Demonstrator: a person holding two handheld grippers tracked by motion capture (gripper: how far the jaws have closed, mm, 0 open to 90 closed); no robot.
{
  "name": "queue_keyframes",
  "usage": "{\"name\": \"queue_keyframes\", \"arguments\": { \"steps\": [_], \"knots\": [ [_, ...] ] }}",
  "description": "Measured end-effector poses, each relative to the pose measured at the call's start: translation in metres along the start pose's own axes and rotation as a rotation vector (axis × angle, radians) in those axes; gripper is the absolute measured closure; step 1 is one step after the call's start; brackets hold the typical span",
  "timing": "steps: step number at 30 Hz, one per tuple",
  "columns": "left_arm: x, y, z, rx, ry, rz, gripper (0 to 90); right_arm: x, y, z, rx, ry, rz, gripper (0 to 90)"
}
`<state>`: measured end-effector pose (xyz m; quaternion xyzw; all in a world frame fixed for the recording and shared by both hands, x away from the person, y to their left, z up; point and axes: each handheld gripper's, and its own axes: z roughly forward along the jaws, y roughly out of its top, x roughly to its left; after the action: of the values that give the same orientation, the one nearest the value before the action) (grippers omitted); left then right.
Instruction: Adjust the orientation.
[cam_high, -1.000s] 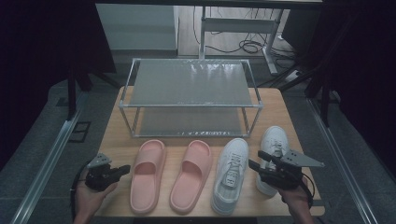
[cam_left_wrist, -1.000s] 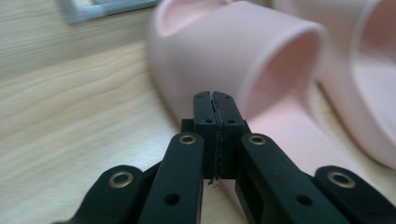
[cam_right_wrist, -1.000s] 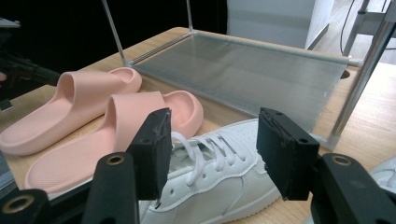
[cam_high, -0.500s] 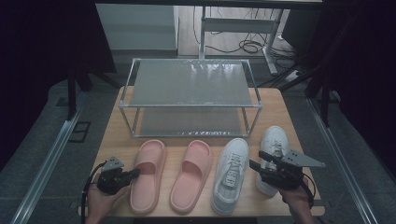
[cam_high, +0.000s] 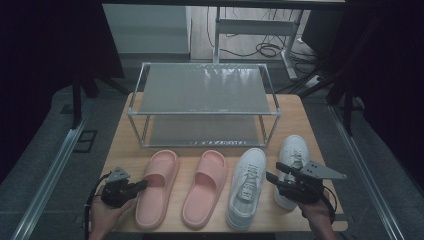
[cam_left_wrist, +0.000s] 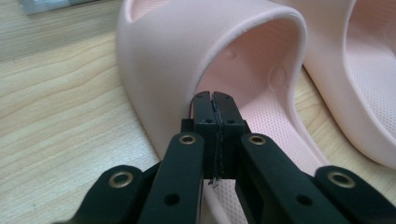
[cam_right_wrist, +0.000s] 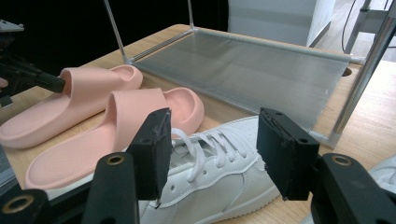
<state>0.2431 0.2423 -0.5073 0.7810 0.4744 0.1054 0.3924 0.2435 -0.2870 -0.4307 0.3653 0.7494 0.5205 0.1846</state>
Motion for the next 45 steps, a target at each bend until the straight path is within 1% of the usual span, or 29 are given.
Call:
{"name": "queue_keyframes", "arguments": {
  "steps": [12,14,18,20,21,22,23,26,28,30,32,34,37,43,45],
  "knots": [
    [0.014,0.002,-0.001,0.007,0.03,-0.018,89.3,0.0,0.0,0.0,0.002,-0.001,0.001,46.3],
    [0.016,0.001,-0.001,0.007,0.036,-0.02,89.0,0.0,0.0,0.0,0.001,-0.001,-0.002,46.3],
    [0.017,0.0,-0.002,0.0,0.035,-0.03,87.8,0.0,0.0,0.0,0.001,-0.002,-0.001,46.3],
    [0.014,-0.001,-0.005,-0.008,0.029,-0.034,85.2,0.0,0.0,-0.001,0.001,-0.002,0.0,46.3],
    [0.012,-0.002,-0.006,-0.014,0.024,-0.033,80.2,0.0,0.0,-0.001,0.0,-0.002,0.0,46.3],
    [0.01,-0.002,-0.008,-0.019,0.022,-0.032,80.2,0.0,0.0,-0.001,0.0,-0.002,0.0,46.3],
    [0.007,-0.003,-0.01,-0.023,0.017,-0.026,77.0,0.0,0.0,-0.001,-0.001,-0.002,0.0,46.3],
    [-0.001,-0.003,-0.012,-0.027,0.019,-0.008,61.9,0.0,0.0,-0.001,0.001,-0.004,0.001,46.3],
    [-0.006,-0.004,-0.012,-0.031,0.015,0.002,56.6,0.0,-0.001,0.0,0.003,-0.004,0.002,46.2],
    [-0.011,-0.004,-0.013,-0.036,0.013,0.002,53.3,0.0,-0.001,-0.001,0.001,-0.004,-0.001,46.1],
    [-0.016,-0.006,-0.014,-0.037,0.018,-0.007,51.0,0.001,0.0,-0.001,0.002,-0.004,-0.003,46.0],
    [-0.021,-0.006,-0.013,-0.035,0.03,0.008,49.5,0.001,0.0,-0.001,0.0,-0.004,-0.004,46.0],
    [-0.028,-0.005,-0.013,-0.038,0.028,0.022,48.6,0.001,-0.001,0.0,0.002,-0.005,-0.006,46.0],
    [-0.03,-0.006,-0.012,-0.033,0.017,0.018,48.1,0.001,-0.001,-0.002,0.0,-0.006,-0.005,45.9],
    [-0.031,-0.006,-0.013,-0.035,0.016,0.008,48.0,0.001,0.0,-0.003,-0.001,-0.007,-0.004,45.9]
  ]
}}
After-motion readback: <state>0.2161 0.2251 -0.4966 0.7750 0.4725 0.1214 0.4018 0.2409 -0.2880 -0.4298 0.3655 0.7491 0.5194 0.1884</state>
